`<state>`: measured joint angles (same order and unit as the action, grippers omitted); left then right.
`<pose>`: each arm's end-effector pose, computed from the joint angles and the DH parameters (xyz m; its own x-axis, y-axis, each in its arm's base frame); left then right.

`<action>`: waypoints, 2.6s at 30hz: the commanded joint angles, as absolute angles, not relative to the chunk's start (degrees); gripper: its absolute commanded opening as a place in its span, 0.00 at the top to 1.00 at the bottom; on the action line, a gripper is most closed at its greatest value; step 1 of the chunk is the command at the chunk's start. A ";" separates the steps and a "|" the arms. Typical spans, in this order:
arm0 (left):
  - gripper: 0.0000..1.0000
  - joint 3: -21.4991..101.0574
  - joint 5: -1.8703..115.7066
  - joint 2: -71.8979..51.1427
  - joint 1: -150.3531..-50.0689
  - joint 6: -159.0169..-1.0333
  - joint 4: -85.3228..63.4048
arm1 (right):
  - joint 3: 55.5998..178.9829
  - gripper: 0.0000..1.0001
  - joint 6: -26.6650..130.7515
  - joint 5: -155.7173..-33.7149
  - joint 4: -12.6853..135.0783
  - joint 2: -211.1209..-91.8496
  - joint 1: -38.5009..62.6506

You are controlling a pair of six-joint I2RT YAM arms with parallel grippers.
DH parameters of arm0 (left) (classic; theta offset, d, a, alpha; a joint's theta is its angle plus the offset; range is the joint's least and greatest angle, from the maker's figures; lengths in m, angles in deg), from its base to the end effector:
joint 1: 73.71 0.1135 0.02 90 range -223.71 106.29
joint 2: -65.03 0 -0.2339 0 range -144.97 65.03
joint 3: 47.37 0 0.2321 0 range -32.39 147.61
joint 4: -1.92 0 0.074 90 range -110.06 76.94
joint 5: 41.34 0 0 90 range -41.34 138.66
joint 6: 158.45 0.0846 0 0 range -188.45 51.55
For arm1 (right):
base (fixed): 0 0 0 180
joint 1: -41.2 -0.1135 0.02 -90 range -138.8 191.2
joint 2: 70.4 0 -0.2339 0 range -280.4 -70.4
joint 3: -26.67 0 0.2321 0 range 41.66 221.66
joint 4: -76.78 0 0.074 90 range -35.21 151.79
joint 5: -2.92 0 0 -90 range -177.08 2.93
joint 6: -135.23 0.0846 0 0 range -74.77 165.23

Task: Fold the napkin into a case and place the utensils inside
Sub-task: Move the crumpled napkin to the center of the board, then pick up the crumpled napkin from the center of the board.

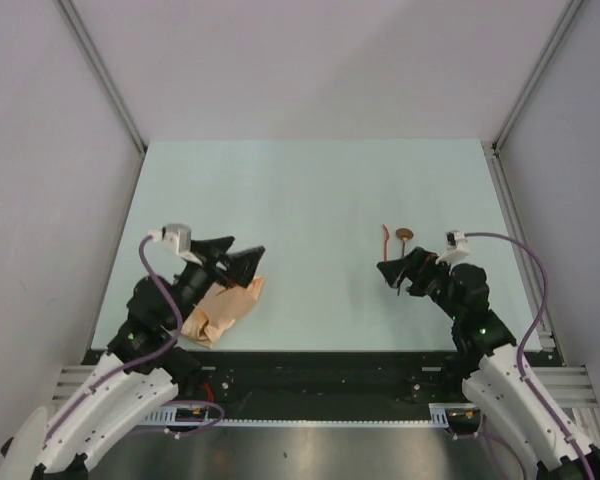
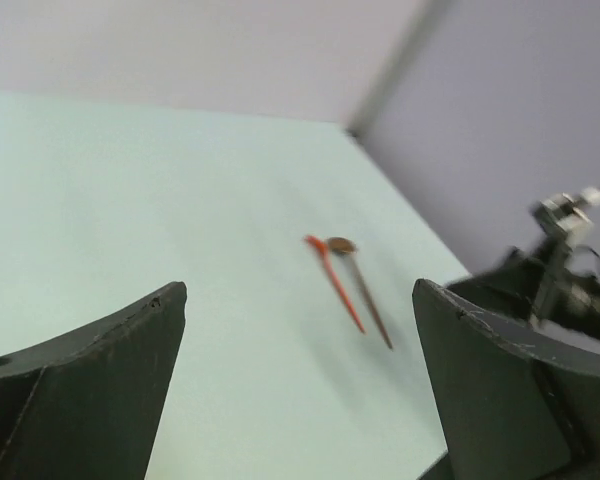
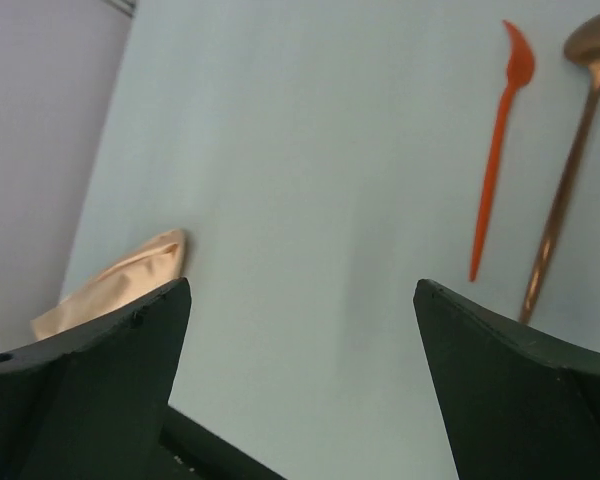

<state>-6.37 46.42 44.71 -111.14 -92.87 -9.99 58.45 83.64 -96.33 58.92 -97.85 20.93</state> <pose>0.1406 -0.1034 0.3009 -0.1282 -0.4221 -0.8974 0.5751 0.7056 -0.4140 0.1801 0.0810 0.2020 -0.4755 0.4781 -0.7385 -0.2465 0.7334 0.6335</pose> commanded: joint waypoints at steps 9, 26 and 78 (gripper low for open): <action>0.00 11.82 24.84 44.01 -110.98 -101.32 -50.76 | 95.58 0.00 70.01 -94.36 68.61 -155.23 -2.82; 0.00 16.82 10.26 44.04 -110.98 -121.35 -70.71 | 124.56 0.66 67.20 -89.30 62.05 -192.06 -14.17; 1.00 26.24 27.12 28.17 -99.46 -105.79 -54.63 | 102.30 1.00 62.01 -86.35 30.33 -132.91 -4.06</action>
